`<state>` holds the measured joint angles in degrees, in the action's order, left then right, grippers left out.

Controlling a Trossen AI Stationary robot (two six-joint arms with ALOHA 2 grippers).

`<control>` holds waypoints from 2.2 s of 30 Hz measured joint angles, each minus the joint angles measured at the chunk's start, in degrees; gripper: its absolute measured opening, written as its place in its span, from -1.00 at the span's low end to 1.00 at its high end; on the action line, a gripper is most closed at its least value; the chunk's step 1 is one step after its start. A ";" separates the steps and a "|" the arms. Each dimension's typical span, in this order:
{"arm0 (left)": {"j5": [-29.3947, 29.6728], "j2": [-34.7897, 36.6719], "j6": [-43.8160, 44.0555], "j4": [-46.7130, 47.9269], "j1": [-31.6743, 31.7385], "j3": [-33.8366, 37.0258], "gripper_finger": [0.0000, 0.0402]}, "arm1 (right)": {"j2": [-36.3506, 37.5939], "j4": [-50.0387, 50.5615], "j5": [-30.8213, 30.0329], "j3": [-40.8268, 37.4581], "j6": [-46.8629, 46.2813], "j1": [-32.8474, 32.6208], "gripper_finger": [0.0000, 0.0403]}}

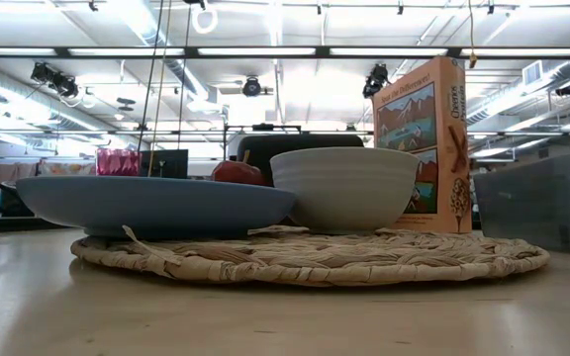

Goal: Arrange a breakfast setting
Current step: Adjust the black pencil organizer

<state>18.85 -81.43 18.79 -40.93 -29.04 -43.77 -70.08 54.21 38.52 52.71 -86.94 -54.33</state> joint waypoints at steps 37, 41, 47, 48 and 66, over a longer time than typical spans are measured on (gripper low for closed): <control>-5.33 -0.65 10.15 2.26 0.41 -6.40 0.92 | -10.44 24.65 -33.19 41.62 14.13 12.23 -0.96; -9.29 -1.68 13.53 12.74 1.59 -13.67 0.82 | -17.74 27.01 -40.78 48.52 32.04 17.21 -0.96; -8.09 -2.73 10.73 33.83 2.14 -21.95 0.68 | -26.06 29.77 -56.46 58.14 52.67 21.64 -0.96; -7.46 -2.73 10.78 36.11 2.23 -23.00 0.67 | -27.08 29.57 -58.70 59.32 55.52 22.14 -0.96; -0.28 -2.69 14.64 51.91 6.95 -26.45 0.22 | -30.75 23.85 -70.77 65.24 72.57 25.02 -0.96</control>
<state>18.57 -84.12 33.43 10.98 -22.09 -70.22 -100.84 78.05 -32.25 117.95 -14.37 -29.31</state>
